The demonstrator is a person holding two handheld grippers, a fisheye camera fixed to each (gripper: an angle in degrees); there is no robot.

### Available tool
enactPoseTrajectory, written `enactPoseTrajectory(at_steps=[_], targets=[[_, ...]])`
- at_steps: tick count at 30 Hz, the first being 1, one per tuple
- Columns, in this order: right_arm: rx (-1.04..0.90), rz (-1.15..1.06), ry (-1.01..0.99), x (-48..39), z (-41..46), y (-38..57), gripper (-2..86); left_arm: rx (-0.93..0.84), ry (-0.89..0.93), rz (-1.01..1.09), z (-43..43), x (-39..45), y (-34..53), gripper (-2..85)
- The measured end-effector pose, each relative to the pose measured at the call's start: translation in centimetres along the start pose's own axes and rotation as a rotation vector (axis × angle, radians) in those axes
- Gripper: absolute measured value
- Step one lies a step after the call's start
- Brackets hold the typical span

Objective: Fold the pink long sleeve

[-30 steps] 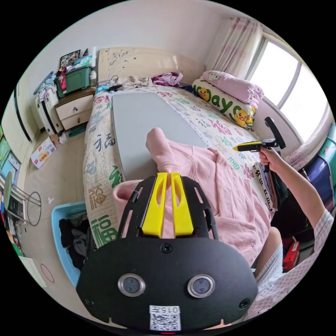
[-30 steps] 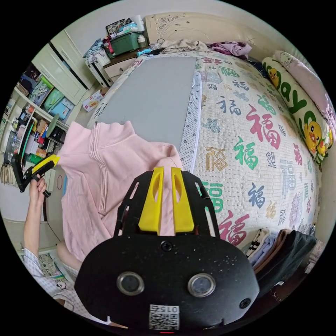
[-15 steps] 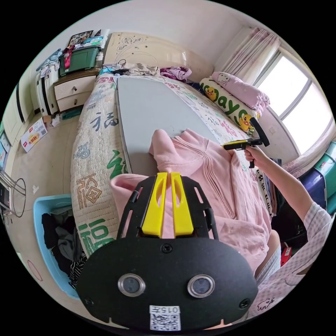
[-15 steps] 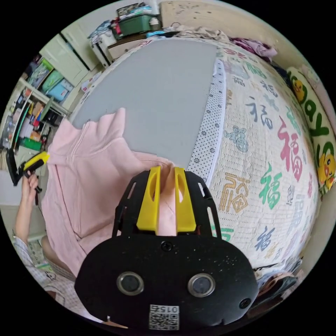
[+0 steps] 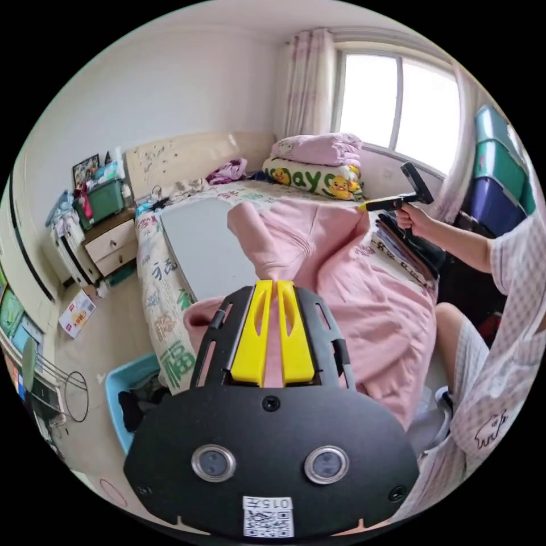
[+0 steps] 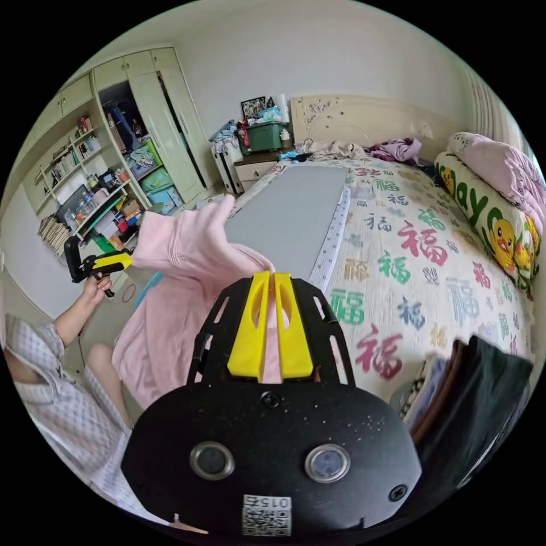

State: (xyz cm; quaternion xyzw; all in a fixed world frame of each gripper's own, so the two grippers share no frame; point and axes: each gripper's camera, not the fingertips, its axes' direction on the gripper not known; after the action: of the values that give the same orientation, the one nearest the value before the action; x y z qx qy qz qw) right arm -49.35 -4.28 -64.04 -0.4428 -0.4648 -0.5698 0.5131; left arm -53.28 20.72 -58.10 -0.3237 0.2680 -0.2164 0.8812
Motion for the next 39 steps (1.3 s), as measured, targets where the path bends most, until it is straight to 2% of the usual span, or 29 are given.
enactPoseTrajectory(at_steps=[1, 3, 6, 9, 11, 13, 17, 19, 23, 27, 30, 33, 39], targets=[[-0.001, 0.029, -0.024, -1.1, -1.4, 5.5, 0.0, -0.009, 0.019, -0.041, -0.6, 0.7, 1.6, 0.0], [-0.077, 0.118, -0.059, -2.3, -1.1, 13.3, 0.1, -0.094, 0.130, -0.268, -1.4, 2.1, 8.5, -0.1], [-0.182, 0.331, 0.027, -3.8, 1.2, 25.0, 0.0, -0.082, 0.225, -0.548, -2.0, 3.0, 16.7, 0.1], [-0.141, 0.537, -0.057, -5.1, 0.9, 32.6, 0.4, -0.009, 0.286, -0.759, -3.7, 3.4, 21.7, 2.2], [-0.033, 0.635, -0.174, -7.3, 0.4, 36.6, 1.9, 0.018, 0.279, -0.821, -4.4, 4.0, 23.2, 4.3], [-0.019, 0.631, -0.242, -9.6, 1.2, 38.0, 4.1, -0.013, 0.281, -0.848, -3.9, 4.6, 24.0, 6.7], [-0.106, 0.587, -0.434, -14.7, 5.6, 38.3, 11.1, -0.059, 0.432, -0.905, -0.8, 6.0, 25.2, 9.5], [-0.137, 0.554, -0.473, -16.9, 7.3, 37.9, 11.9, -0.095, 0.454, -0.902, 0.6, 6.7, 25.2, 10.0], [-0.207, 0.567, -0.441, -20.3, 10.1, 37.6, 7.7, -0.136, 0.434, -0.911, 2.9, 8.1, 25.4, 9.0], [-0.167, 0.596, -0.444, -21.7, 8.7, 37.9, 3.1, -0.112, 0.412, -0.908, 1.9, 8.3, 25.8, 0.8], [-0.128, 0.536, -0.400, -23.9, 6.0, 37.7, 1.8, -0.070, 0.304, -0.799, -1.4, 9.9, 25.2, -0.2], [-0.116, 0.491, -0.384, -26.2, 3.8, 37.9, 1.2, -0.047, 0.292, -0.770, -3.3, 11.0, 25.9, -0.5], [-0.200, 0.444, -0.291, -29.5, 5.3, 39.0, 0.9, -0.143, 0.220, -0.787, -1.3, 12.0, 28.5, -0.6]])
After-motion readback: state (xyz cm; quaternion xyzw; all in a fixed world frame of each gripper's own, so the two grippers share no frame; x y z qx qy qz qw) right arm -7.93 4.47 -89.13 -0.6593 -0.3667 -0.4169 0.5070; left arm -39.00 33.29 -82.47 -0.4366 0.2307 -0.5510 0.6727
